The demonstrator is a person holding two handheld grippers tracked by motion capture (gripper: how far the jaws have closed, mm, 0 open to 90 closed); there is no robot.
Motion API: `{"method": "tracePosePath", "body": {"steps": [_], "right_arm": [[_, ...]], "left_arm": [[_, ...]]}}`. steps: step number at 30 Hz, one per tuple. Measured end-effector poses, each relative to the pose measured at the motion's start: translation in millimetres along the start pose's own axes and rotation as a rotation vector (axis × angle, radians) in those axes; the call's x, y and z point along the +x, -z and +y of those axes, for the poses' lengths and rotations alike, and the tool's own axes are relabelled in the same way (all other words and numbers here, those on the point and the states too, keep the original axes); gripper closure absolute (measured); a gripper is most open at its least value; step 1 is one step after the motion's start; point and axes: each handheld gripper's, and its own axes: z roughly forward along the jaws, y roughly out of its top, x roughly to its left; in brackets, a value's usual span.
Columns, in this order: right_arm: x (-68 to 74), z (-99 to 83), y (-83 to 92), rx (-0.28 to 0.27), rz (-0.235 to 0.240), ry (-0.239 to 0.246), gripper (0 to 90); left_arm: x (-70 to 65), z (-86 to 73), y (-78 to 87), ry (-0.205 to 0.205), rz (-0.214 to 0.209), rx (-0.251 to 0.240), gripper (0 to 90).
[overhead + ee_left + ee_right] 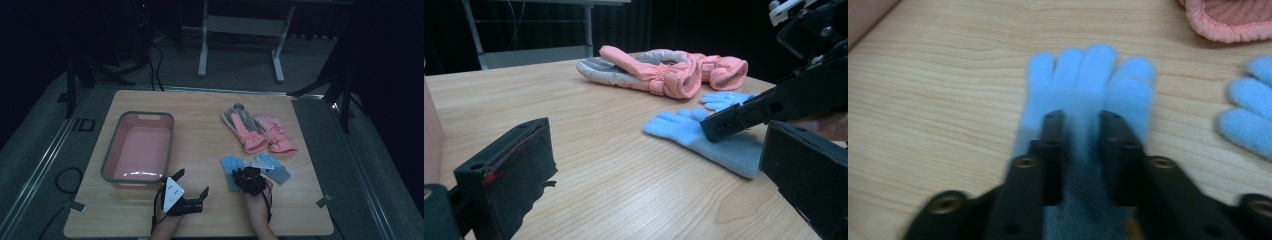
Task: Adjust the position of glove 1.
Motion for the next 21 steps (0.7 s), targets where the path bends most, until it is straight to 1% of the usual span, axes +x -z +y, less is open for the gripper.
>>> {"method": "tracePosePath", "body": {"steps": [1, 3, 4, 6, 7, 8, 9, 10, 11, 13, 14, 17, 19, 21], "right_arm": [[0.8, 1.0, 2.4, -0.006, 0.003, 0.013, 64.6], [1.9, 5.4, 8.9, -0.024, 0.004, 0.059, 59.8], [0.7, 8.8, 13.3, -0.038, 0.012, 0.074, 59.0], [-4.9, 16.6, 21.6, -0.064, 0.044, 0.092, 58.2], [-8.3, 20.4, 25.1, -0.075, 0.053, 0.11, 58.1], [-8.3, 20.4, 25.1, -0.075, 0.053, 0.11, 58.1], [-11.6, 23.8, 28.2, -0.083, 0.06, 0.134, 58.1], [-21.3, 30.2, 32.2, -0.081, 0.079, 0.191, 59.1], [-26.4, 32.6, 32.5, -0.066, 0.095, 0.21, 59.6], [-37.8, 36.2, 32.7, -0.045, 0.148, 0.247, 59.3], [-43.1, 37.4, 33.1, -0.035, 0.162, 0.271, 59.3], [-59.7, 39.6, 36.4, -0.02, 0.18, 0.354, 59.1], [-73.6, 40.8, 38.3, -0.011, 0.195, 0.395, 59.9], [-89.1, 42.3, 40.2, 0.003, 0.21, 0.408, 60.6]], "left_arm": [[0.1, 0.0, 0.0, 0.0, -0.001, 0.0, 1.4], [0.4, 0.0, 0.0, 0.002, -0.003, 0.001, 1.4], [0.6, 0.0, -0.1, 0.003, -0.007, 0.0, 1.4], [0.7, 0.1, -0.3, 0.003, -0.009, 0.001, 1.4], [0.6, 0.0, -0.2, 0.003, -0.011, 0.0, 1.4], [0.6, 0.0, -0.2, 0.003, -0.011, 0.0, 1.4], [0.6, 0.0, -0.2, 0.003, -0.011, 0.0, 1.4], [0.5, 0.0, -0.1, -0.001, -0.012, 0.0, 1.4], [0.5, 0.1, -0.3, 0.001, -0.012, 0.0, 1.4], [1.0, 0.2, -0.5, 0.004, -0.014, 0.005, 1.4], [1.2, 0.3, -0.5, 0.005, -0.016, 0.006, 1.4], [1.3, 0.3, -0.6, 0.006, -0.015, 0.005, 1.4], [0.8, 0.2, -0.5, 0.003, -0.014, 0.002, 1.4], [0.5, 0.1, -0.5, -0.001, -0.017, 0.001, 1.4]]}}
